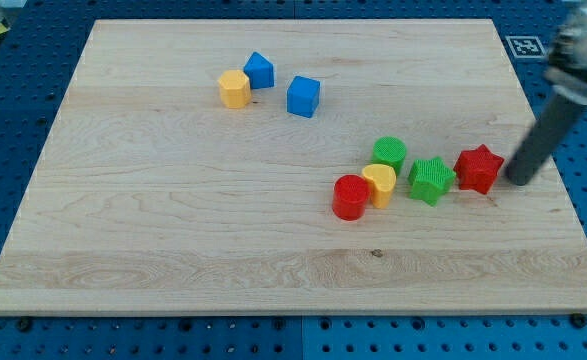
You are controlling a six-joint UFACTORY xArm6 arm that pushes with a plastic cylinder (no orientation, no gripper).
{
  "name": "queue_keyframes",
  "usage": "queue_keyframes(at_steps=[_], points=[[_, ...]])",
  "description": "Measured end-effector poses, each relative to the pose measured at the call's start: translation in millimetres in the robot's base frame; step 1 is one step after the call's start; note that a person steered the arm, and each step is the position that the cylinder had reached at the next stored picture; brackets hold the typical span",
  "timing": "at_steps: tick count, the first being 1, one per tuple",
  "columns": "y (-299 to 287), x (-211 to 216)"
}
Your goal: Move the blue cube above the red circle
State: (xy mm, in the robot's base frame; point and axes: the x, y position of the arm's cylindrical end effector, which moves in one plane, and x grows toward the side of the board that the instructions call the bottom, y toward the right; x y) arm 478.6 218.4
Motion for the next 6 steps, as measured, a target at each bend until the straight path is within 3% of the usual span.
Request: queue_keyframes(at_steps=[1,3,5,6], points=[[-52.7,-4.1],[-26.1,-45.7],[-47.5,-88.1],[-63.2,-165.4]])
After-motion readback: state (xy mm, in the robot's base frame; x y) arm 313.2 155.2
